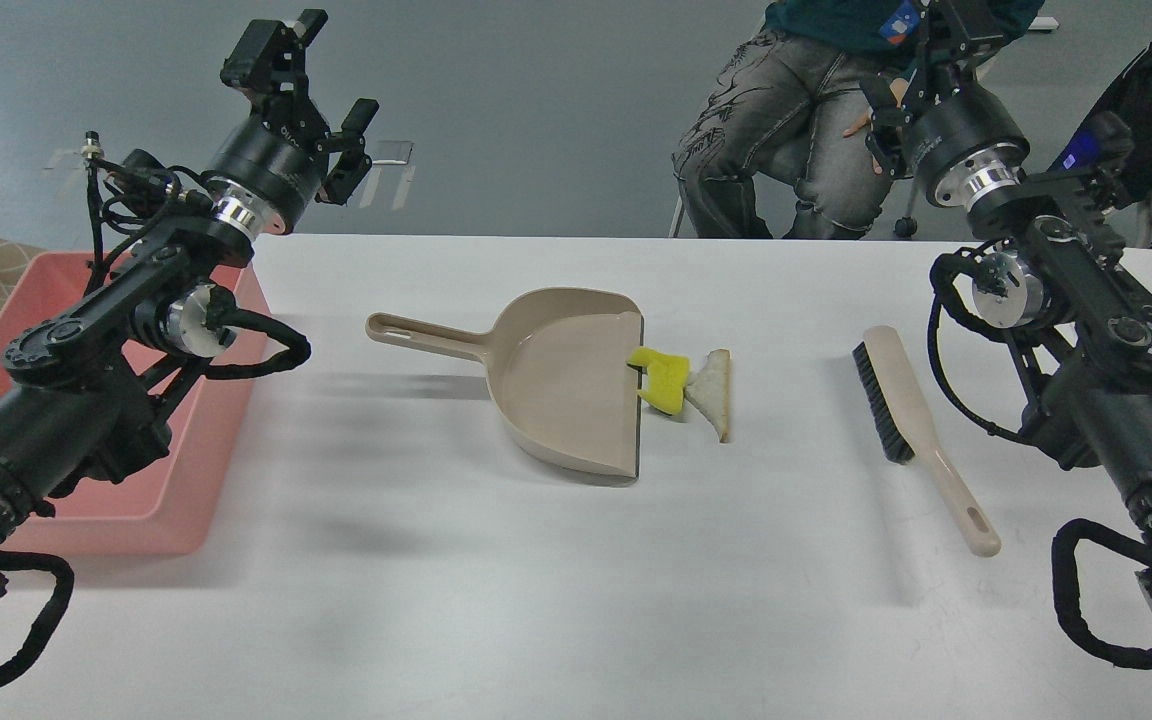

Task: Sweep and dump garbage into bin
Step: 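Move the left gripper from the pink bin toward the dustpan handle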

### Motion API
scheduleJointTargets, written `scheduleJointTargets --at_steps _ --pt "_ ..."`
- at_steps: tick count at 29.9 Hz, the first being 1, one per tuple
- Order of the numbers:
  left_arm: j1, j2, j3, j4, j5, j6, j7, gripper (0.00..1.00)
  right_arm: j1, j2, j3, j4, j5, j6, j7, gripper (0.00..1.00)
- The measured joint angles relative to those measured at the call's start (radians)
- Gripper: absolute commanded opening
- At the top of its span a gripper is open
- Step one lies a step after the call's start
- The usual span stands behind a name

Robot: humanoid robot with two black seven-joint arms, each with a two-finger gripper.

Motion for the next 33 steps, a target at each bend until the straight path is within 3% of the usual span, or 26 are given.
scheduleJointTargets --at_steps 12,33 --pt "0.006 0.013 -0.011 -0.015 -0.012 -0.043 0.009 0.98 -0.014 0.034 0.012 0.006 0.095 0.04 0.01 1.0" --pt "0.007 -0.021 -0.022 -0.023 -0.011 -0.039 0.029 0.98 -0.045 0.04 0.012 0.018 0.097 0.033 0.043 1.0"
